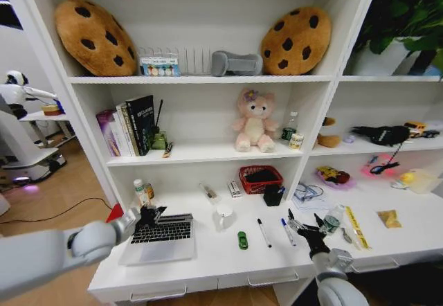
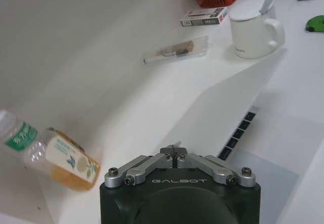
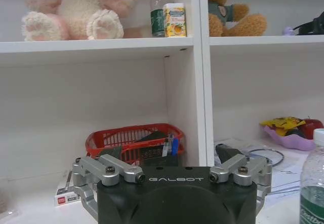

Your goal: Organize the objects on the table.

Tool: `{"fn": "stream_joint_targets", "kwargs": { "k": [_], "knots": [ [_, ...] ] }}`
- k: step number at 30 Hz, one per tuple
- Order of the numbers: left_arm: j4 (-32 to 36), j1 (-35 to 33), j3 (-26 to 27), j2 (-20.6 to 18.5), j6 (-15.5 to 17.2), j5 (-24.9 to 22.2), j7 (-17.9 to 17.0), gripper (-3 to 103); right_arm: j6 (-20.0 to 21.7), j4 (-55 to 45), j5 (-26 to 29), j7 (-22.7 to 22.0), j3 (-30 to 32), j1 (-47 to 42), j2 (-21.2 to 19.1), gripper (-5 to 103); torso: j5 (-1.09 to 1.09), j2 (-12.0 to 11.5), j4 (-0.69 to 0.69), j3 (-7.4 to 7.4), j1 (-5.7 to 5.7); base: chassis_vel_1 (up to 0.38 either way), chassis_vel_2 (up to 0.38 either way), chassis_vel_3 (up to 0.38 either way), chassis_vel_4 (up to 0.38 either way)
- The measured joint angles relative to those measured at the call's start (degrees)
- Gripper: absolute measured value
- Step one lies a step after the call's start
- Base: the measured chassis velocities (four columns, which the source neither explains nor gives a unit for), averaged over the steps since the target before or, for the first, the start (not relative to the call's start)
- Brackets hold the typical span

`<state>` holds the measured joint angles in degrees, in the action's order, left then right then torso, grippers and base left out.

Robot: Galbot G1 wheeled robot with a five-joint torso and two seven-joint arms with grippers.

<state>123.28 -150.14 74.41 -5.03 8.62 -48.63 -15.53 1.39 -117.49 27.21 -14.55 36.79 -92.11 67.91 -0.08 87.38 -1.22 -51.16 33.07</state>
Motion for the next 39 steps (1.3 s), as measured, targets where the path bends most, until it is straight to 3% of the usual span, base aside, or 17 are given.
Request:
{"fn": "stream_joint_targets", "kwargs": {
  "k": [1, 3, 4, 6, 9, 11, 14, 15, 18, 19, 22, 23, 25, 26, 29, 35, 39],
  "knots": [
    [0.0, 0.0, 0.0, 0.0, 0.0, 0.0, 0.0, 0, 0.0, 0.0, 0.0, 0.0, 0.0, 0.0, 0.0, 100, 0.0, 0.0, 0.0, 0.0, 0.0, 0.0, 0.0, 0.0, 0.0],
    [2.66, 0.99, -4.9, 5.13, -0.26, 2.59, -0.45, 0, 0.13, 0.13, 0.01, -0.07, -0.59, 0.16, -0.15, 100, 0.08, 0.0, -0.08, 0.01, 0.0, 0.0, 0.0, 0.0, 0.0],
    [2.66, 0.99, -4.9, 5.13, -0.26, 2.59, -0.45, 0, 0.13, 0.13, 0.01, -0.07, -0.59, 0.16, -0.15, 100, 0.08, 0.0, -0.08, 0.01, 0.0, 0.0, 0.0, 0.0, 0.0],
    [3.75, 4.15, -7.84, 10.36, -1.14, 4.24, -0.19, 0, 0.13, 0.14, 0.01, -0.06, -0.8, -0.13, -0.44, 100, 0.06, 0.01, -0.06, 0.02, 0.0, 0.0, 0.0, 0.0, 0.0],
    [4.21, 6.08, -7.39, 13.19, -1.72, 4.04, 0.11, 0, 0.11, 0.07, 0.03, -0.04, -0.95, -0.19, -0.94, 100, 0.08, 0.02, -0.06, 0.03, 0.0, 0.0, 0.0, 0.0, 0.0],
    [4.35, 7.46, -6.58, 14.69, -1.98, 3.62, 0.34, 6, 0.1, -0.04, 0.04, -0.03, -1.06, -0.21, -1.26, 100, 0.07, 0.02, -0.07, 0.03, 0.0, 0.0, 0.0, 0.0, 0.0],
    [4.74, 13.27, -5.61, 20.73, -2.88, 2.3, 1.58, 22, 0.09, -1.23, 0.06, 0.0, -1.32, -0.91, -1.99, 100, 0.09, 0.02, -0.11, 0.03, 0.0, 0.0, 0.0, 0.0, 0.0],
    [4.74, 13.27, -5.61, 20.73, -2.88, 2.3, 1.58, 22, 0.09, -1.23, 0.06, 0.0, -1.32, -0.91, -1.99, 100, 0.09, 0.02, -0.11, 0.03, 0.0, 0.0, 0.0, 0.0, 0.0],
    [5.45, 23.77, -8.18, 32.67, -3.22, 3.38, 4.17, 38, 0.01, -2.7, 0.06, 0.2, -0.98, -2.69, -2.92, 100, 0.1, 0.03, -0.08, 0.03, -0.01, 0.0, 0.0, 0.0, 0.0],
    [5.45, 23.77, -8.18, 32.67, -3.22, 3.38, 4.17, 38, 0.01, -2.7, 0.06, 0.2, -0.98, -2.69, -2.92, 100, 0.1, 0.03, -0.08, 0.03, -0.01, 0.0, 0.0, 0.0, 0.0],
    [6.35, 31.46, -9.81, 42.56, -2.8, 1.14, 4.25, 54, -0.13, -3.99, -0.24, 0.34, -1.02, -4.38, -3.89, 100, 0.07, 0.04, -0.07, 0.04, -0.03, 0.0, 0.0, 0.0, 0.0],
    [6.35, 31.46, -9.81, 42.56, -2.8, 1.14, 4.25, 54, -0.13, -3.99, -0.24, 0.34, -1.02, -4.38, -3.89, 100, 0.07, 0.04, -0.07, 0.04, -0.03, 0.0, 0.0, 0.0, 0.0],
    [5.85, 34.29, -9.59, 47.96, -3.62, 1.49, 4.72, 60, -0.15, -5.26, -0.55, 0.46, -1.24, -5.58, -4.09, 100, 0.08, 0.04, -0.08, 0.04, -0.03, 0.0, 0.0, 0.0, 0.0],
    [5.85, 34.29, -9.59, 47.96, -3.62, 1.49, 4.72, 60, -0.15, -5.26, -0.55, 0.46, -1.24, -5.58, -4.09, 100, 0.08, 0.04, -0.08, 0.04, -0.03, 0.0, 0.0, 0.0, 0.0],
    [4.2, 36.86, -7.47, 56.5, -5.17, 2.12, 5.89, 76, -0.69, -7.0, -1.91, 0.82, -1.69, -8.17, -3.34, 100, 0.07, 0.04, -0.08, 0.04, -0.02, 0.0, 0.0, 0.0, 0.0],
    [2.06, 36.14, -3.97, 63.3, -8.99, 2.52, 8.65, 96, -2.2, -7.0, -5.9, 1.56, -4.49, -10.56, -0.71, 100, 0.08, 0.04, -0.08, 0.04, -0.03, 0.0, 0.0, 0.0, 0.0],
    [1.83, 34.17, -4.33, 65.04, -11.4, 2.94, 10.13, 100, -2.44, -6.74, -7.22, 1.65, -5.83, -10.76, 0.11, 100, 0.09, 0.04, -0.07, 0.04, -0.03, 0.0, 0.0, 0.0, 0.0]
  ]
}}
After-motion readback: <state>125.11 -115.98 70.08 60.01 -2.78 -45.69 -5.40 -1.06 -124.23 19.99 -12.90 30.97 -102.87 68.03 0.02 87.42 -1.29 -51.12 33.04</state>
